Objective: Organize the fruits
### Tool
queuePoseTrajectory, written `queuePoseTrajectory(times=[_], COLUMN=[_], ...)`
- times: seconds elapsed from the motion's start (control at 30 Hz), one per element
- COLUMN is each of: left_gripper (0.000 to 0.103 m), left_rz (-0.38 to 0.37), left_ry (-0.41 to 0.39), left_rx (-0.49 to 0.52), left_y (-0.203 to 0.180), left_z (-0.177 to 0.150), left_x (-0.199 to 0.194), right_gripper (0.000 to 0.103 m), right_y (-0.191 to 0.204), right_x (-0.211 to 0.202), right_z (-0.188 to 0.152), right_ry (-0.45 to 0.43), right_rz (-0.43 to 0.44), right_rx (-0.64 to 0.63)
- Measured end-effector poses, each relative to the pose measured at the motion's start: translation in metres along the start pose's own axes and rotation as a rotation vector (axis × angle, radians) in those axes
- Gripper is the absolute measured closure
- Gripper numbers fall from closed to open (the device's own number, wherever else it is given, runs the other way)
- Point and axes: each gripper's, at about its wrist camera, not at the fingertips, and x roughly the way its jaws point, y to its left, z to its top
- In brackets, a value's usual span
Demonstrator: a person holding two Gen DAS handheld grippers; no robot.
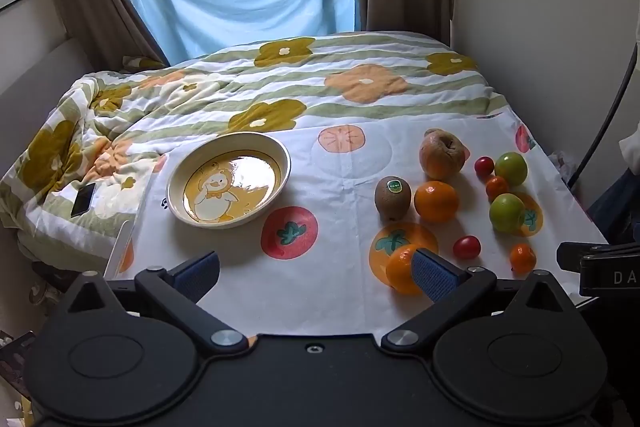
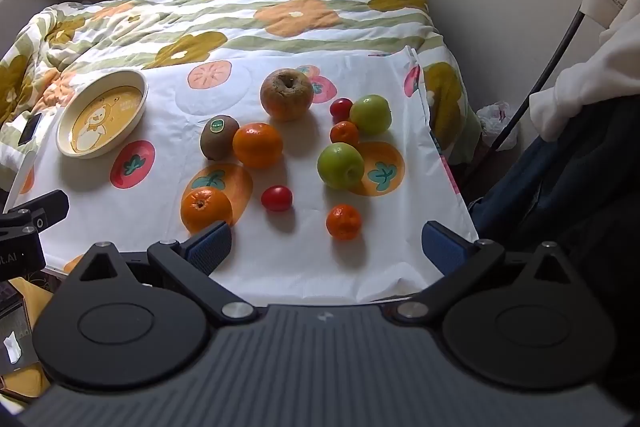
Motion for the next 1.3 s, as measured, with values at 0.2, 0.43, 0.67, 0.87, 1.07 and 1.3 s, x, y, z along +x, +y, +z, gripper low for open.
queuePoseTrajectory(times=[0.2,0.43,0.67,0.87,1.07,1.3], left_gripper=[0.000,0.000,0.000,0.000,0.000,0.000], left_rz=[0.010,0.010,0.009,0.010,0.009,0.005], left_ry=[-0.037,-0.033,-0.031,-0.023,-0.023,-0.021], left_rx=[-0.003,-0.006,-0.007,-0.009,-0.008,-0.009], left_y=[-0.0019,0.0020,0.0023,0.0019,0.0015,-0.0006], left_z=[-0.0017,-0.0003,-0.0002,0.0010,0.0014,0.0023], left_x=[-0.0045,-0.0015,-0.0009,0.0002,0.0000,-0.0021], right_gripper=[0.000,0.000,0.000,0.000,0.000,0.000], right_y=[0.0017,0.0032,0.0041,0.0043,0.0035,0.0004], right_x=[-0.0004,-0.0009,-0.0016,-0.0019,-0.0021,-0.0024], right_z=[0.0001,0.0004,0.0010,0.0011,0.0003,-0.0028], right_ry=[-0.005,-0.004,-0.003,-0.003,-0.003,-0.003], right_rz=[0.001,0.002,0.003,0.003,0.004,0.003], right_rx=[0.000,0.000,0.001,0.000,0.000,0.000])
